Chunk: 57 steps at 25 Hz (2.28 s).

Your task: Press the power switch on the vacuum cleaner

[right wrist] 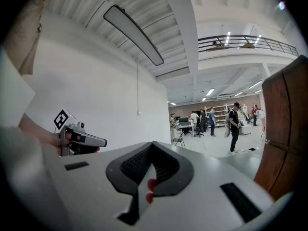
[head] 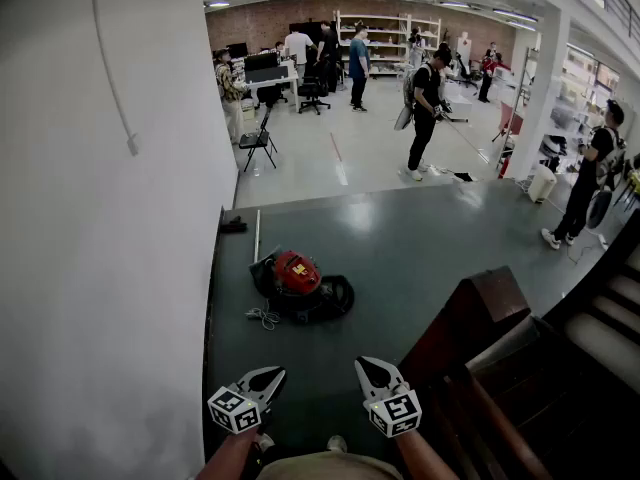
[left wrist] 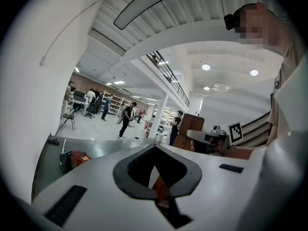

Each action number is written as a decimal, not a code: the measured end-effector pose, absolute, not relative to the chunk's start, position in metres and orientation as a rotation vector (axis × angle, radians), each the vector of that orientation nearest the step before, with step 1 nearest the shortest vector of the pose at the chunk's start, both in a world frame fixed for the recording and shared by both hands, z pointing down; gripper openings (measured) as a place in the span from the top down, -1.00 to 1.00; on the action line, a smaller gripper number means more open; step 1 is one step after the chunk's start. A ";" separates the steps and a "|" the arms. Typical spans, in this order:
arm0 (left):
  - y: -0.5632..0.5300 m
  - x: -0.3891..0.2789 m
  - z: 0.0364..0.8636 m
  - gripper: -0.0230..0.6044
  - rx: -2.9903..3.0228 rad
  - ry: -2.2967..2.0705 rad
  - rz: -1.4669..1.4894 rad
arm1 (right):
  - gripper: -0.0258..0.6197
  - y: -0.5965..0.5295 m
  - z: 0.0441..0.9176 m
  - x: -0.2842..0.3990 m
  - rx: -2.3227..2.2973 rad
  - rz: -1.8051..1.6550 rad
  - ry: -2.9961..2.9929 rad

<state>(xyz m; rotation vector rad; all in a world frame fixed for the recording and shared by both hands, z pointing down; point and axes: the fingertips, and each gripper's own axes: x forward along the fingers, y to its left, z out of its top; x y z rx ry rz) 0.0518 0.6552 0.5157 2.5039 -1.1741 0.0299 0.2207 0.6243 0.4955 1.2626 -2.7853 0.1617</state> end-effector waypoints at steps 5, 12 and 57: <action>0.657 0.056 0.520 0.92 2.497 -1.167 0.038 | 0.90 0.622 0.502 0.232 1.286 0.190 -2.776; 0.650 0.061 0.517 0.92 2.481 -1.185 0.005 | 0.89 0.613 0.504 0.242 1.277 0.220 -2.798; 0.237 -0.076 0.554 0.92 2.488 -0.837 0.125 | 0.89 0.235 0.555 0.114 1.467 0.582 -2.586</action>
